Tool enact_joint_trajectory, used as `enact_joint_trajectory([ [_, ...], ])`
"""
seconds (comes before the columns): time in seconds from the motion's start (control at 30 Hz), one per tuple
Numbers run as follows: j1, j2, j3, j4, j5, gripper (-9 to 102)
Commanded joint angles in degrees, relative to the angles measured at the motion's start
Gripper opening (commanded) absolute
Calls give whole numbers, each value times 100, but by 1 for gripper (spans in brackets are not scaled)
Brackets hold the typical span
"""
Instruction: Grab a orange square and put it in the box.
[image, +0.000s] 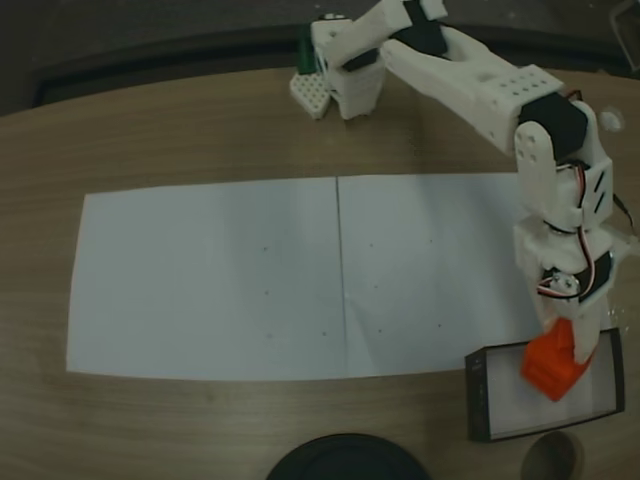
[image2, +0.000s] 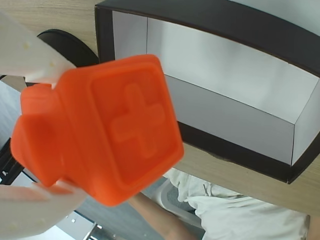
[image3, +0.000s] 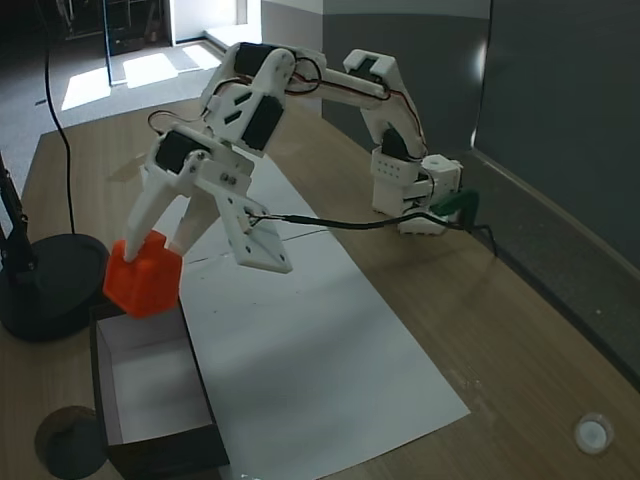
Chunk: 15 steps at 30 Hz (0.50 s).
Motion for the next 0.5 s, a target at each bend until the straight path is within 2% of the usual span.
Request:
enact_joint_trajectory([
  [0.0,-149,-35,-677,18,62,5],
  [0.17,-158,-211,-729,18,62,8],
  [0.3,-88,-176,-729,26,299,29],
  [0.37,-35,-158,-729,26,316,35],
  [0.47,-9,-158,-809,202,308,32],
])
